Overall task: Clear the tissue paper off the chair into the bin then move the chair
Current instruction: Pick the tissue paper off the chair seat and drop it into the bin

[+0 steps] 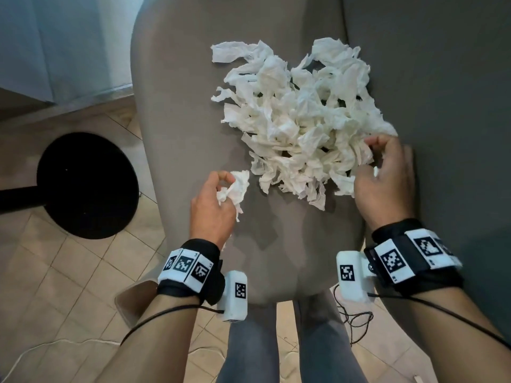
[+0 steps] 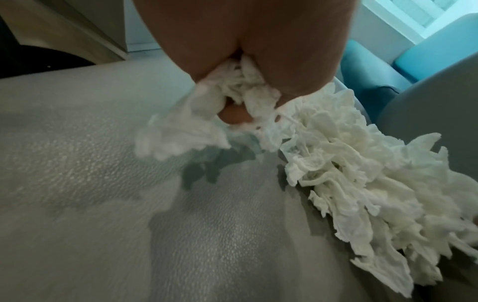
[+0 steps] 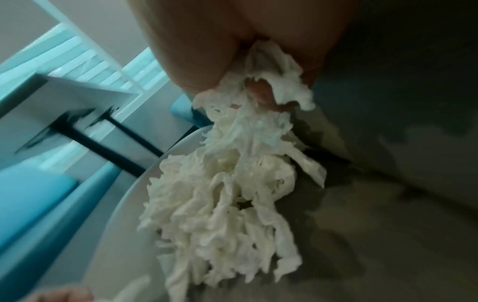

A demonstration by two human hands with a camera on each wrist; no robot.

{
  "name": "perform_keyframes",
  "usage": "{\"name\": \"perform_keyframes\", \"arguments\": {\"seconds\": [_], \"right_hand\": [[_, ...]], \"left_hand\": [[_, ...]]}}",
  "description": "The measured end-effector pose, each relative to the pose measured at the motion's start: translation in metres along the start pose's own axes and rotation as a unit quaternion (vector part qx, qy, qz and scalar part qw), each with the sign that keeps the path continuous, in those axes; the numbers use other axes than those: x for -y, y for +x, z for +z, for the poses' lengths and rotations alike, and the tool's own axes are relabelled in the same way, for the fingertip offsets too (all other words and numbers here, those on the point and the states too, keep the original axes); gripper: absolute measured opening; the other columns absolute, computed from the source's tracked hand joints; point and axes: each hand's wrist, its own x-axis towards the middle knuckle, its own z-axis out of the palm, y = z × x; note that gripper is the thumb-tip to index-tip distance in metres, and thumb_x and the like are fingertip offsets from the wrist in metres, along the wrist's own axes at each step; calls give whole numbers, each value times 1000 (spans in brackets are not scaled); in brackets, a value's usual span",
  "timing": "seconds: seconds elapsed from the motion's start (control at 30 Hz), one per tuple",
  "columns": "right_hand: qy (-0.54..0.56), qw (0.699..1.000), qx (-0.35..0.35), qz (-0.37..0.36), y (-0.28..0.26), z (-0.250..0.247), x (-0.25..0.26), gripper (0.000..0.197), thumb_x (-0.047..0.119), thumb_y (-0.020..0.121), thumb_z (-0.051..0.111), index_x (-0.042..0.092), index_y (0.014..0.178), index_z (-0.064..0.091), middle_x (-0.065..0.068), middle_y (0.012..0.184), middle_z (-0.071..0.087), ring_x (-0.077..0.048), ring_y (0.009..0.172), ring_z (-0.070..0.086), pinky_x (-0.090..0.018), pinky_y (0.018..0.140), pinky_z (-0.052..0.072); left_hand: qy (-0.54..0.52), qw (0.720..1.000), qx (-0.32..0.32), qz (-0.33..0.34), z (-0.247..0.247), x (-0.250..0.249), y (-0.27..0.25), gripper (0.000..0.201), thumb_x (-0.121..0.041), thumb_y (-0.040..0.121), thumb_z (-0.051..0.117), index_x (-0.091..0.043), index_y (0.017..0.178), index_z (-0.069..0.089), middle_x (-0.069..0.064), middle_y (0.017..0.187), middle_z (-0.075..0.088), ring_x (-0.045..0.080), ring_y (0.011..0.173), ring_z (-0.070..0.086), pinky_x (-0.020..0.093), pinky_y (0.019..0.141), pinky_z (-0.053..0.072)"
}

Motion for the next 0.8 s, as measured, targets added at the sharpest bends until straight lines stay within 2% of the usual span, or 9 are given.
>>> {"name": "perform_keyframes", "arguments": {"seconds": [0.1,0.2,0.27,0.33,0.43,0.53,0.63,0.7,0.8], "right_hand": [[-54,997,25,-45,6,-2,9,58,10,83,51,32,136,41,3,134,50,-18,118,52,-27,92,37],[-89,994,46,-32,18,4,9,67,14,87,52,32,146,26,-2,122,64,-29,113,58,-36,93,43],[-101,994,35,-9,25,8,8,60,20,90,53,30,144,29,-10,118,66,-36,107,60,-40,90,46],[-115,993,19,13,31,13,7,44,24,90,56,22,133,45,-17,118,64,-39,106,60,-40,85,46],[-143,989,29,26,32,19,9,27,27,89,57,13,112,62,-17,112,66,-36,97,59,-32,74,38],[-125,990,42,47,26,18,11,25,37,88,56,15,97,64,-10,102,65,-27,80,49,-28,69,33],[-111,992,46,34,16,14,7,35,47,86,53,14,82,60,-8,93,63,-29,80,52,-29,68,36],[-113,993,29,14,9,9,6,35,44,85,54,12,72,55,-12,91,60,-31,79,50,-28,66,32],[-115,993,-5,-14,-4,-2,7,24,24,83,56,9,66,48,-12,88,47,-26,75,40,-23,60,19]], "left_hand": [[39,998,10,42,2,-5,8,22,-8,82,50,-29,80,58,-7,85,52,21,77,59,35,71,53],[93,993,41,57,9,-15,15,8,-25,85,57,-24,78,52,-3,85,47,23,80,52,32,67,42],[107,990,71,60,17,-22,17,16,-35,82,58,-23,82,47,-4,90,46,20,79,50,31,64,38],[120,987,79,77,26,-27,21,25,-42,85,58,-22,81,45,-4,93,44,21,79,50,33,68,40],[125,983,28,129,37,-35,25,27,-40,91,59,-20,79,46,-5,92,47,19,76,51,33,67,43],[106,977,14,182,39,-44,28,12,-30,90,60,-24,96,52,-10,94,54,16,76,53,32,70,47],[129,968,70,201,37,-44,29,25,-32,91,61,-34,116,57,-9,104,62,16,83,56,33,79,49],[132,966,73,208,35,-38,28,17,-38,92,61,-28,105,66,-7,99,63,16,87,58,34,81,48],[73,973,15,219,25,-25,21,25,-41,90,65,-16,84,65,-5,85,57,16,76,54,30,70,43]]}}
